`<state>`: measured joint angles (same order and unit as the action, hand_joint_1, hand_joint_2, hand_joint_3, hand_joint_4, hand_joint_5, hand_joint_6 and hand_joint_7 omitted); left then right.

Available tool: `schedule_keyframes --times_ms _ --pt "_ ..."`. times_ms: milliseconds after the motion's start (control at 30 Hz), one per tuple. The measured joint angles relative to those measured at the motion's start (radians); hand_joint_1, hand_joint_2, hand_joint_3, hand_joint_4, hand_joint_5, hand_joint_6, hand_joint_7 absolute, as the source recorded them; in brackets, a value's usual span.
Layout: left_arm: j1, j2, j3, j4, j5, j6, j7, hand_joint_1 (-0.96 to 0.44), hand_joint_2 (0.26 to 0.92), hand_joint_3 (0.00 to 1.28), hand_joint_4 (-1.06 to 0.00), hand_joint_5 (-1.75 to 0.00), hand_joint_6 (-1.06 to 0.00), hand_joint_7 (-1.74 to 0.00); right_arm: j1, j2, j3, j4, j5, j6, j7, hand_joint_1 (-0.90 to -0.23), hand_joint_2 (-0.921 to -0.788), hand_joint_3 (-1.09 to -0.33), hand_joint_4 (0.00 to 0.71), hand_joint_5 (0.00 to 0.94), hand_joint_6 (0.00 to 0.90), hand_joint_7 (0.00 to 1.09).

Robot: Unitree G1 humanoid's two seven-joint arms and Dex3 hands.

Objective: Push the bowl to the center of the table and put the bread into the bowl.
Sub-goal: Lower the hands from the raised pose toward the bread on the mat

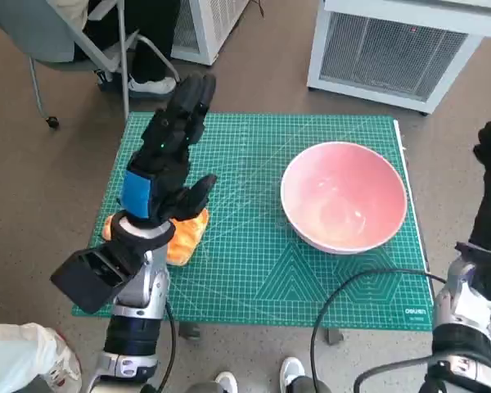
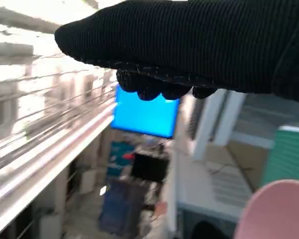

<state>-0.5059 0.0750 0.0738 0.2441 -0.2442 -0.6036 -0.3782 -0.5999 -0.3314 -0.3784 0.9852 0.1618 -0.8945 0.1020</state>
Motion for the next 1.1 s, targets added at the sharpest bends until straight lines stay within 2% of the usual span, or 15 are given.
schedule_keyframes --times_ms 267,467,600,733,867,1100 --pt "0.0 0.006 0.004 0.0 0.005 0.0 0.0 -0.56 0.921 0.34 -0.21 0.0 -0.36 0.0 -0.012 0.013 0.011 0.085 -0.008 0.048 -0.021 -0.431 -0.921 -0.912 0.131 0.106 -0.001 0.43" --pt "0.0 0.008 0.006 -0.001 0.008 0.0 0.001 -0.55 0.921 0.34 -0.21 0.0 -0.37 0.0 -0.04 0.046 0.013 0.134 -0.001 0.113 -0.025 -0.428 -0.921 -0.903 0.141 0.1 -0.001 0.45" --pt "0.0 0.01 0.009 -0.001 0.008 0.0 0.001 -0.55 0.921 0.35 -0.21 0.0 -0.37 -0.01 -0.077 0.07 0.008 0.173 0.013 0.167 -0.02 -0.448 -0.921 -0.877 0.149 0.094 -0.001 0.47" --pt "0.0 0.01 0.01 -0.003 0.008 0.0 0.001 -0.56 0.921 0.34 -0.22 0.0 -0.38 -0.01 -0.121 0.082 -0.001 0.226 0.033 0.232 0.008 -0.488 -0.921 -0.801 0.185 0.08 -0.001 0.53" --pt "0.0 0.01 0.011 -0.005 0.008 0.0 0.002 -0.57 0.921 0.33 -0.23 -0.01 -0.38 -0.01 -0.154 0.09 -0.009 0.265 0.036 0.288 0.028 -0.486 -0.921 -0.773 0.212 0.04 0.013 0.51" --pt "0.002 0.012 0.012 -0.017 0.012 0.0 0.011 -0.59 0.921 0.34 -0.23 -0.01 -0.38 -0.01 -0.191 0.112 -0.01 0.301 0.033 0.358 0.036 -0.497 -0.921 -0.766 0.215 0.012 0.033 0.47"
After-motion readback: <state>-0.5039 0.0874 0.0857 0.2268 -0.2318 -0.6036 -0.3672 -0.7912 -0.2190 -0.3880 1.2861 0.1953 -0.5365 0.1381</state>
